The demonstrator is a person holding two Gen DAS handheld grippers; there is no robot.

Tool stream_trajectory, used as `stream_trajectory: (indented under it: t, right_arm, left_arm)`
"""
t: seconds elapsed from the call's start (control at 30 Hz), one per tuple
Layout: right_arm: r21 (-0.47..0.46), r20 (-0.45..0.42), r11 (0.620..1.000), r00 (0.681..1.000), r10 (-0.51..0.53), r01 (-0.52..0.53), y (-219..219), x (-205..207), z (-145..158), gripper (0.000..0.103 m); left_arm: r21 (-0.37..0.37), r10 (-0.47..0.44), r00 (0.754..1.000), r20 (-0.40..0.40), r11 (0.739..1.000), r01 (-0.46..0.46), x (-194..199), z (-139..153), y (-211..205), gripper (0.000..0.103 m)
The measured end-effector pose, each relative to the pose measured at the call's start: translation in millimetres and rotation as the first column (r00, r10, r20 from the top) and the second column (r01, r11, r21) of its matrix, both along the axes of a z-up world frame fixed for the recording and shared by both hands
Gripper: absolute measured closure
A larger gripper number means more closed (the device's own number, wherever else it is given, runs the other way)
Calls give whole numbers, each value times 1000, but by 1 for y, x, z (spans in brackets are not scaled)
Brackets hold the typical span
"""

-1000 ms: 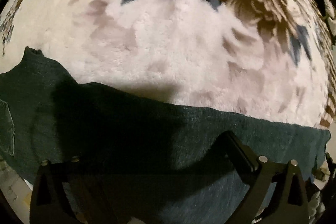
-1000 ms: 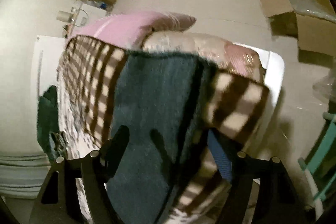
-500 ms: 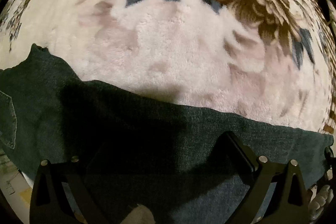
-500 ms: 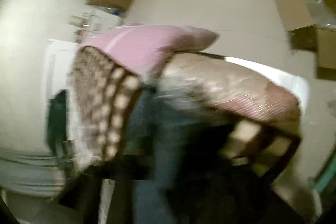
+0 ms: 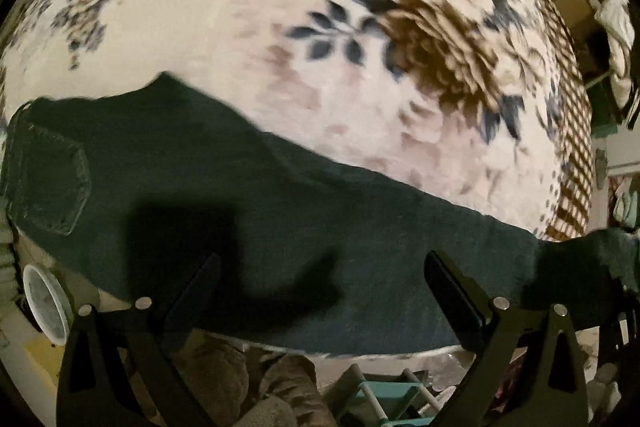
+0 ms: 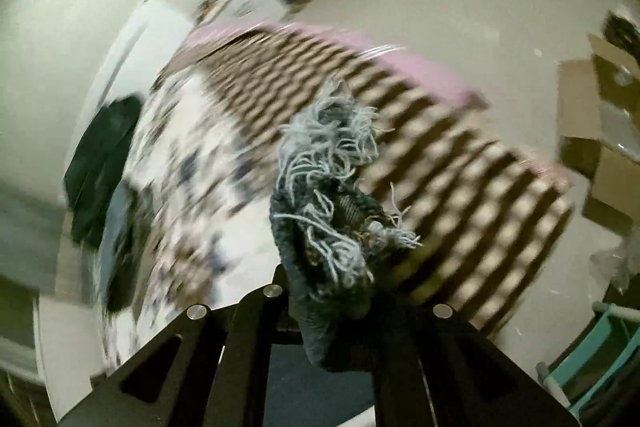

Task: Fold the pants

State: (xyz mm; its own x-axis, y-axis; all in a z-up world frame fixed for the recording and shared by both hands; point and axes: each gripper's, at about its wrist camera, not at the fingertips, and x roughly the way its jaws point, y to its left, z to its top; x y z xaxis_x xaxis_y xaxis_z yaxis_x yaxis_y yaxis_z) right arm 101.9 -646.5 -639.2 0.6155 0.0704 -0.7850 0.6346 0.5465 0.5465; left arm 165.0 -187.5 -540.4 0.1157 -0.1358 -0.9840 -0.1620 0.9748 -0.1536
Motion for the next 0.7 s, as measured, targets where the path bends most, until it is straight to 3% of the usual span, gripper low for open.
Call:
stream_trajectory:
  t: [0.13, 0.37, 0.57, 0.7]
  right_arm:
    - [-19, 7, 987, 987, 160, -160, 83, 31, 12, 95]
    - [-55, -59, 910, 912, 407, -410, 233, 67, -21, 95]
    - [-38, -139, 816, 811, 568, -577, 343, 77, -62, 96]
    - [-73, -205, 718, 715, 668, -692, 410, 83, -84, 95]
  left_arm:
    - [23, 72, 997, 18, 997, -72, -6, 8, 49, 0]
    - [39, 194, 981, 10, 980, -194, -24, 6, 132, 0]
    - [52, 261, 965, 25, 964, -262, -46, 11, 188, 0]
    - [43, 315, 949, 2, 948, -315, -58, 4, 210, 0]
